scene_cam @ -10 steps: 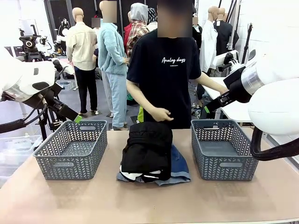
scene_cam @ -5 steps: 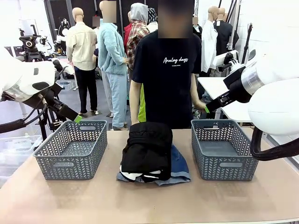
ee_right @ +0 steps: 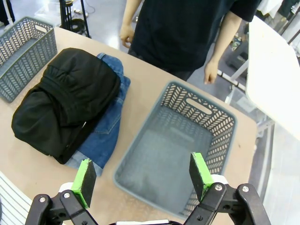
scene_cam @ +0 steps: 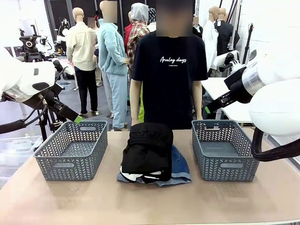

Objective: Sort the tops and bottoms.
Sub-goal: Lift clothes from the center of the table with your left hand.

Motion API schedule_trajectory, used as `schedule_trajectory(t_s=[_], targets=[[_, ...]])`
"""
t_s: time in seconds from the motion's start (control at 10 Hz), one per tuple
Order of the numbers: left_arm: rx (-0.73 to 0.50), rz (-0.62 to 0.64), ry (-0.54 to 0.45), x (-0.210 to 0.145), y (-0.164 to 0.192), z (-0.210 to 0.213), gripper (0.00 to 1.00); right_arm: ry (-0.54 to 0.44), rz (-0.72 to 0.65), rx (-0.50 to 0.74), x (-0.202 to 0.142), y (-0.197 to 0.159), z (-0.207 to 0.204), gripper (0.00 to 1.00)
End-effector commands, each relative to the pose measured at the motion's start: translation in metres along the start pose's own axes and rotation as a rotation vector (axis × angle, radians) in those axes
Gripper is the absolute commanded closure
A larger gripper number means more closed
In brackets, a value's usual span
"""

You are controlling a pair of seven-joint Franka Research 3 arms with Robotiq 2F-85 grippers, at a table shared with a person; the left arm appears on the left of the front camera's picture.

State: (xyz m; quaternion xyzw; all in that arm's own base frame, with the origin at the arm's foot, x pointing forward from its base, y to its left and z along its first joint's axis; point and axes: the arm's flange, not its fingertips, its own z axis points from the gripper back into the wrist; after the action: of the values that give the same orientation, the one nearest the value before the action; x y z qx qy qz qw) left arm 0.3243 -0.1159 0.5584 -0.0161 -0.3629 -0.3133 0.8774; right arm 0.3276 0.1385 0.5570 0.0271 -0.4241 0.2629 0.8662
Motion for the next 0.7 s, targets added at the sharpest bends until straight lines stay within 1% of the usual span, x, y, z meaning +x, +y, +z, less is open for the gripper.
schedule_trajectory(t_s=[0.0,0.6], targets=[[0.0,0.001,-0.004,0.0003,0.0005,0.0016,0.0,-0.005,0.007,-0.001,0.0005,0.001,-0.0012,0.0],[0.0,0.001,-0.004,0.0003,0.0005,0.0016,0.0,-0.005,0.007,-0.001,0.0005,0.001,-0.0012,0.0]])
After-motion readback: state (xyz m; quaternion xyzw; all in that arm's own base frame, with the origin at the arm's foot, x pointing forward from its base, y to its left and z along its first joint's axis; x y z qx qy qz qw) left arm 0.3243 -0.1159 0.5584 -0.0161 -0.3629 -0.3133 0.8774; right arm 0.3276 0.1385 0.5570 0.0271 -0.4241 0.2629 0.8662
